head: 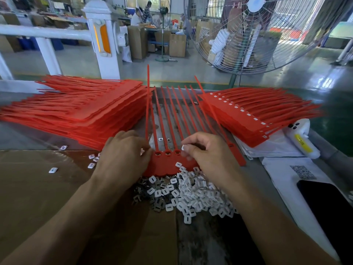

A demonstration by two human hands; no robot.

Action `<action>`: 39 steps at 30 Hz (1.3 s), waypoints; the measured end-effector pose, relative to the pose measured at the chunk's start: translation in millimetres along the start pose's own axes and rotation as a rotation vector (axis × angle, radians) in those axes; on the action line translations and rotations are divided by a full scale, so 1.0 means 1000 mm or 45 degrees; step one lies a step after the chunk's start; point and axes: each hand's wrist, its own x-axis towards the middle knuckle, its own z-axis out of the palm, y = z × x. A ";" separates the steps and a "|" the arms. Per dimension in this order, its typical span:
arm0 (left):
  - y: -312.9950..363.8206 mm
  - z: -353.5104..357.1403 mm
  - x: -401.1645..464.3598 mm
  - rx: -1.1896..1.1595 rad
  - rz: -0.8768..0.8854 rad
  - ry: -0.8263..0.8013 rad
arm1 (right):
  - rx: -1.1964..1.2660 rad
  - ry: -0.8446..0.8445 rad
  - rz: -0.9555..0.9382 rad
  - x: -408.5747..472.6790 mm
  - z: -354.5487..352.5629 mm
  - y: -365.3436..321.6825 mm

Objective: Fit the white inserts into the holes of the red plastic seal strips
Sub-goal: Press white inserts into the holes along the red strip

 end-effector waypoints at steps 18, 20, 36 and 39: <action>0.024 0.005 -0.005 -0.515 0.405 0.123 | 0.152 -0.126 -0.082 -0.003 0.008 -0.010; 0.022 0.006 -0.003 -0.534 0.391 0.134 | 0.166 -0.122 -0.084 -0.003 0.009 -0.009; 0.021 0.007 -0.004 -0.784 0.203 0.117 | 0.255 -0.112 -0.093 -0.005 0.008 -0.013; 0.019 0.009 -0.003 -0.728 0.231 0.138 | 0.271 -0.137 -0.094 -0.006 0.009 -0.014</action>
